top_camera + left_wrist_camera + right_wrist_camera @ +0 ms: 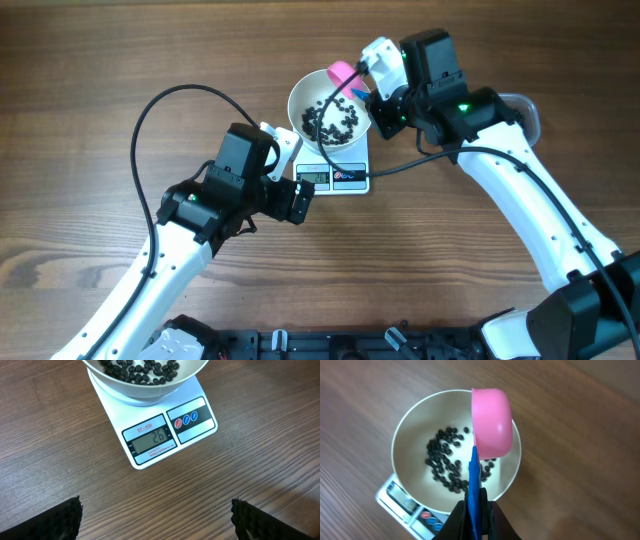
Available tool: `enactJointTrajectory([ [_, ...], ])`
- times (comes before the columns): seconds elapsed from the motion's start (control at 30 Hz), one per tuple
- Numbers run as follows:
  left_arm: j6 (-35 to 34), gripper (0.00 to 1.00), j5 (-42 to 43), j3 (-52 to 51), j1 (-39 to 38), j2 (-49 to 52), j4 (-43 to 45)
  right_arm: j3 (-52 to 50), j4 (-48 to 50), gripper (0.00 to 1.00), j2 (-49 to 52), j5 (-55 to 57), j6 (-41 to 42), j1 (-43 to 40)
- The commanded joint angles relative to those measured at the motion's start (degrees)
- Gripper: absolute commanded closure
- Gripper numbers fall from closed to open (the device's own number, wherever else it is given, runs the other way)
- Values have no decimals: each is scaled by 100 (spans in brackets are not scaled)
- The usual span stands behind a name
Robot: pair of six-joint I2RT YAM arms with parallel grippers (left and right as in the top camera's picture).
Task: Scoop item into bowl and weigh 150g on scale
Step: 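Carry the empty scoop right to the bean tub with the right gripper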
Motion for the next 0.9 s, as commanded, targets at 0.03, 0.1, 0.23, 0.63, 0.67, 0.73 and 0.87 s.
enactJointTrajectory([
  [0.03,-15,0,-52,107,-22,13,17,11,87,96,-380,-387,1093,-120],
  [0.1,-17,0,-52,107,-22,13,17,52,122,96,-595,-229,1224,-310],
  [0.23,-17,0,-52,107,-22,13,17,94,92,96,-944,166,1412,-885],
  [0.63,-17,0,-50,107,-22,13,17,37,-1078,96,-994,549,837,-3082],
  [0.67,-17,0,-52,107,-22,13,17,37,-1165,96,-962,695,837,-3147],
  [0.73,-15,0,-50,107,-22,13,17,37,-1276,96,-890,957,837,-3213],
  [0.87,-15,0,-52,107,-22,13,17,33,-1388,96,-612,1207,643,-3226],
])
